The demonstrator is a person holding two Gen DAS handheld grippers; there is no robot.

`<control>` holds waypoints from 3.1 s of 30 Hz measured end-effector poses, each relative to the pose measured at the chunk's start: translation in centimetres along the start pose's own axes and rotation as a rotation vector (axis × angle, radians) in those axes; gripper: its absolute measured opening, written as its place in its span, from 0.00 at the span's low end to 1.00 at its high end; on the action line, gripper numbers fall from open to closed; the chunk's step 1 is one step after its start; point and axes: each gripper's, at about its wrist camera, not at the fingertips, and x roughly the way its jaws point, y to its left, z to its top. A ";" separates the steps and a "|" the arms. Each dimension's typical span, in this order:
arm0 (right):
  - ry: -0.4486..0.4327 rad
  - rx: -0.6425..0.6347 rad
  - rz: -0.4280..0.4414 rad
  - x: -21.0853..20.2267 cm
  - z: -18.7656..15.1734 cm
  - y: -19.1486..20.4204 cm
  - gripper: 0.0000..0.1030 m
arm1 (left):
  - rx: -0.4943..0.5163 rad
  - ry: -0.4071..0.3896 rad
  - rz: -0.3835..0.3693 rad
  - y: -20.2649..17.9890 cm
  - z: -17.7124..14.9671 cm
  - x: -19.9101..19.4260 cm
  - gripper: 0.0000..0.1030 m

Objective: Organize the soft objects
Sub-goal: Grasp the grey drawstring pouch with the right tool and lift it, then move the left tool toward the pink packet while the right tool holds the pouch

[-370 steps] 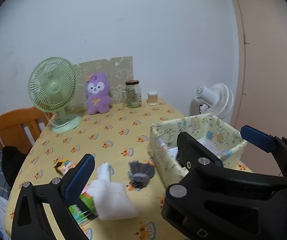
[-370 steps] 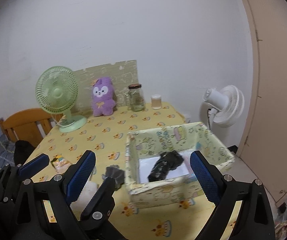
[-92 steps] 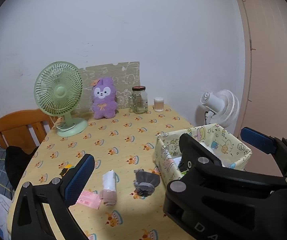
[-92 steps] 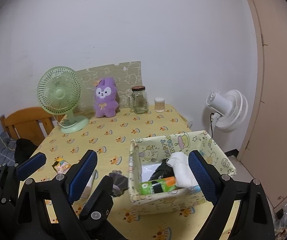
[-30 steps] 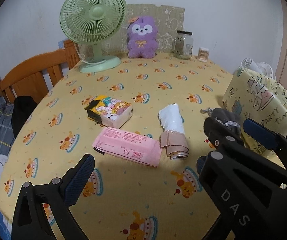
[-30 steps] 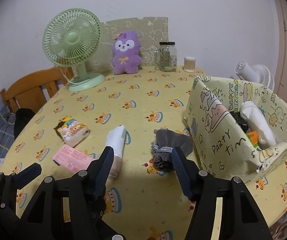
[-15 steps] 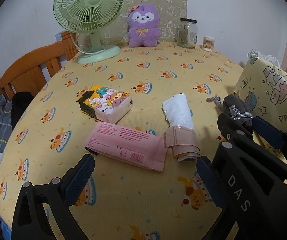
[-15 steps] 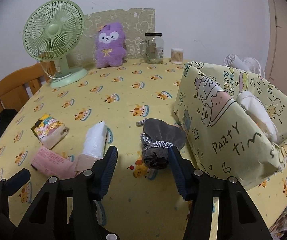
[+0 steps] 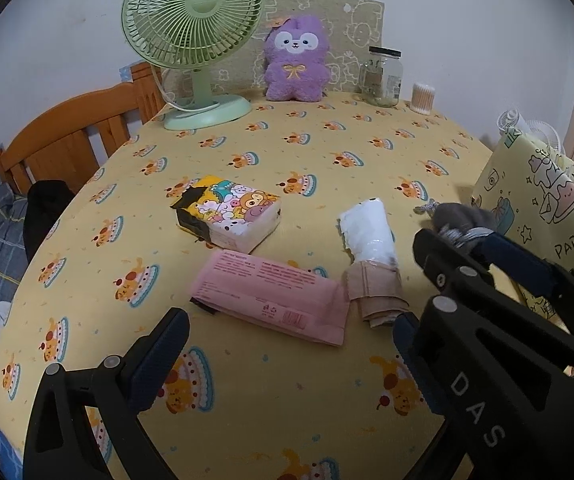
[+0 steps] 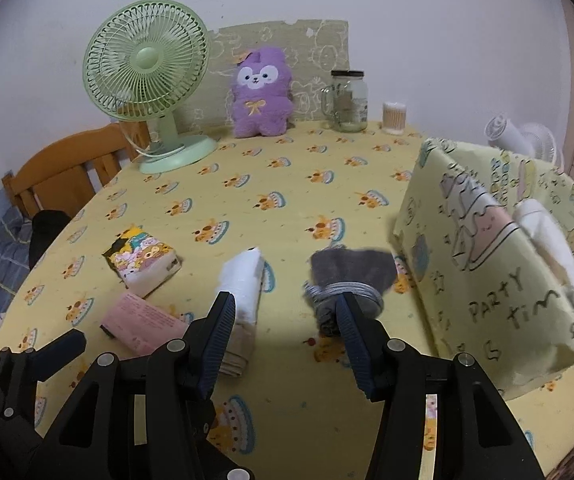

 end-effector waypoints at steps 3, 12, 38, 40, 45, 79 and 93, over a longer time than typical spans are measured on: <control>-0.015 -0.007 -0.035 -0.5 0.0 -0.1 0.55 | 0.007 -0.003 -0.007 -0.3 0.1 -0.1 1.00; 0.020 0.037 -0.139 0.2 0.0 -1.5 0.52 | 0.069 0.013 -0.008 -1.3 0.5 0.7 1.00; 0.073 0.026 0.024 1.4 -0.5 -1.2 0.35 | -0.012 0.077 0.020 0.6 -0.1 1.6 0.99; 0.073 0.023 0.038 1.3 -0.5 -1.1 0.35 | -0.020 0.079 0.028 0.8 0.0 1.7 0.97; 0.069 0.020 0.050 1.4 -0.2 -1.0 0.35 | -0.006 0.074 0.038 1.0 0.4 2.1 0.94; 0.116 0.092 0.067 3.4 1.8 -3.0 0.35 | 0.108 0.099 -0.114 -2.6 3.6 4.7 0.82; 0.114 0.068 0.074 2.3 1.3 -2.5 0.36 | 0.103 0.060 -0.125 -2.4 2.6 3.2 0.24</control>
